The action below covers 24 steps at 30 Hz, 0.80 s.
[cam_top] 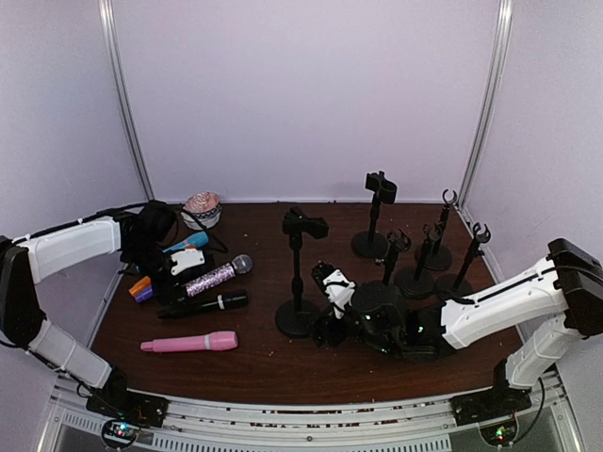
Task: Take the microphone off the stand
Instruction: Place the microphone at the center of the board, then pick up the knob on the microphone stand.
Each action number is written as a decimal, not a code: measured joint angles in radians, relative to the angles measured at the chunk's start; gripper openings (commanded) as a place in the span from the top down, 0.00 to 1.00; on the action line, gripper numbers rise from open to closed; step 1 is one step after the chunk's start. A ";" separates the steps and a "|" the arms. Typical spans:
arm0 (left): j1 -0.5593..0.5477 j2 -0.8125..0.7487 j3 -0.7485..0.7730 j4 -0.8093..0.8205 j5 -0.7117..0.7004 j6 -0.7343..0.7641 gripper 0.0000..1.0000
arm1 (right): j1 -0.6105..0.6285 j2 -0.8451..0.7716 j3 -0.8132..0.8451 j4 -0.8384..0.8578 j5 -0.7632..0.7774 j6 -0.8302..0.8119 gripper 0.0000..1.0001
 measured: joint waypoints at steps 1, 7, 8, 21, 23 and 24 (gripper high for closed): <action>0.000 -0.010 0.013 -0.015 0.008 -0.008 0.04 | -0.012 0.017 0.016 0.008 -0.009 -0.008 0.17; 0.000 -0.085 0.109 -0.066 0.062 -0.056 0.02 | -0.070 0.081 0.095 0.085 -0.056 -0.019 0.22; 0.000 -0.094 0.123 -0.068 0.069 -0.063 0.02 | -0.076 0.092 0.102 0.096 -0.060 -0.021 0.23; 0.077 -0.119 0.276 -0.092 0.127 -0.118 0.02 | -0.101 0.232 0.158 0.152 -0.053 -0.068 0.48; 0.077 -0.119 0.277 -0.093 0.146 -0.119 0.03 | -0.101 0.242 0.166 0.161 -0.041 -0.072 0.52; 0.077 -0.119 0.277 -0.093 0.156 -0.119 0.04 | -0.101 0.249 0.173 0.166 -0.034 -0.075 0.55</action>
